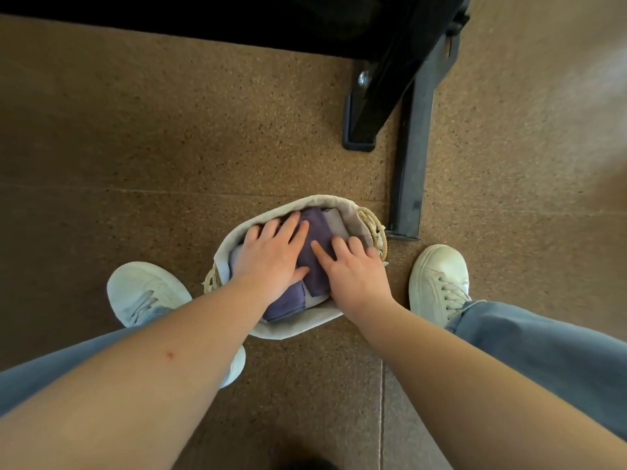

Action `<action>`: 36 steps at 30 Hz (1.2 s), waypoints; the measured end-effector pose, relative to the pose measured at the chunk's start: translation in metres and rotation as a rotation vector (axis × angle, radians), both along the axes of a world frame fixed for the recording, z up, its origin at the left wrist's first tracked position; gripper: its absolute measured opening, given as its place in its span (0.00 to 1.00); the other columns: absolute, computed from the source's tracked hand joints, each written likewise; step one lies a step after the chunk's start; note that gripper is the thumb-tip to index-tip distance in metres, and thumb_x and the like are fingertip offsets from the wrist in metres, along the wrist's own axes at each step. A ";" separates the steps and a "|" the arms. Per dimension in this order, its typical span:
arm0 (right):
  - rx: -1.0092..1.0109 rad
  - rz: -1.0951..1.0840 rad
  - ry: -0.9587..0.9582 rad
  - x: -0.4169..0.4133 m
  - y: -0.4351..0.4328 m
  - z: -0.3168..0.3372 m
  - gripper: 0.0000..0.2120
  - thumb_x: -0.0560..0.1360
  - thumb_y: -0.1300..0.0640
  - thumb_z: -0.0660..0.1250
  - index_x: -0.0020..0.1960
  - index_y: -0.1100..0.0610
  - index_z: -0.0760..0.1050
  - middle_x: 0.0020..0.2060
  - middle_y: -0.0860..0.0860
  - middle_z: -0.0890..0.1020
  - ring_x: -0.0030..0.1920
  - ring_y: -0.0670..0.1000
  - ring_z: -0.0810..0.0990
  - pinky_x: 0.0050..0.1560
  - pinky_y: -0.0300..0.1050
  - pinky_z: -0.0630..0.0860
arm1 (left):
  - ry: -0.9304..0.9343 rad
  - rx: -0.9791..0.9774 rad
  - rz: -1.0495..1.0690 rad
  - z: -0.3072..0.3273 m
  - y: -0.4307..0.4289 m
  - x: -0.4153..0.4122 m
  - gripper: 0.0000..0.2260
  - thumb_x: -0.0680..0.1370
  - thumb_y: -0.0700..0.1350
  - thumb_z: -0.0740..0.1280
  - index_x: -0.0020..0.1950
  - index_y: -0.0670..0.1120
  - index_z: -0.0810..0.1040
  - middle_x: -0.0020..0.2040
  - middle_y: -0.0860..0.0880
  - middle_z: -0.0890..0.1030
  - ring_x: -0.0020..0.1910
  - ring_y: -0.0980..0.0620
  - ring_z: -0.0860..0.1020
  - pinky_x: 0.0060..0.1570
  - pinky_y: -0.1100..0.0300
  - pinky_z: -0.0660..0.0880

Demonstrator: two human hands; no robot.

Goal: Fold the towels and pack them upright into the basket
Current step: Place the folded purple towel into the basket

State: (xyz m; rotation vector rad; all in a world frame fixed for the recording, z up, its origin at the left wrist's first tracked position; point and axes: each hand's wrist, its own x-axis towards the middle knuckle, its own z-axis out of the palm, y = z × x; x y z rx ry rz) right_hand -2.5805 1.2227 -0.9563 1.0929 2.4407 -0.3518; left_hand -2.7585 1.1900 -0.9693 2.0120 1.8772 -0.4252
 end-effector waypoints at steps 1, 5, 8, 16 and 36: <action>0.004 -0.004 0.004 -0.001 0.001 -0.001 0.32 0.82 0.48 0.62 0.83 0.48 0.55 0.70 0.57 0.69 0.65 0.61 0.69 0.59 0.56 0.70 | 0.001 -0.005 0.013 -0.002 0.001 0.002 0.39 0.79 0.66 0.62 0.83 0.51 0.52 0.83 0.49 0.55 0.75 0.44 0.62 0.70 0.47 0.64; -0.055 -0.002 0.036 0.001 0.002 0.005 0.36 0.78 0.45 0.67 0.82 0.48 0.58 0.69 0.57 0.69 0.67 0.62 0.68 0.61 0.58 0.72 | -0.006 0.010 0.024 0.002 -0.001 0.003 0.40 0.79 0.65 0.63 0.83 0.51 0.50 0.82 0.48 0.54 0.75 0.44 0.61 0.72 0.47 0.63; -0.239 -0.131 0.098 0.006 -0.001 0.014 0.41 0.73 0.37 0.72 0.80 0.47 0.60 0.72 0.57 0.64 0.68 0.61 0.68 0.65 0.58 0.72 | -0.038 0.016 0.058 0.007 -0.004 0.002 0.40 0.77 0.66 0.65 0.83 0.53 0.51 0.81 0.48 0.56 0.75 0.44 0.62 0.74 0.46 0.62; -0.435 -0.435 0.270 0.015 -0.012 0.023 0.20 0.80 0.54 0.65 0.71 0.48 0.68 0.64 0.54 0.70 0.58 0.61 0.78 0.58 0.52 0.77 | -0.231 -0.017 0.058 0.023 0.008 -0.004 0.33 0.77 0.60 0.69 0.79 0.53 0.62 0.71 0.50 0.68 0.71 0.46 0.68 0.71 0.50 0.62; -0.081 0.088 0.048 -0.009 -0.003 0.026 0.38 0.81 0.48 0.64 0.84 0.52 0.48 0.80 0.60 0.56 0.73 0.63 0.65 0.62 0.57 0.75 | -0.145 0.090 0.062 0.023 -0.048 -0.004 0.44 0.71 0.62 0.72 0.80 0.42 0.63 0.67 0.41 0.70 0.64 0.41 0.72 0.63 0.45 0.74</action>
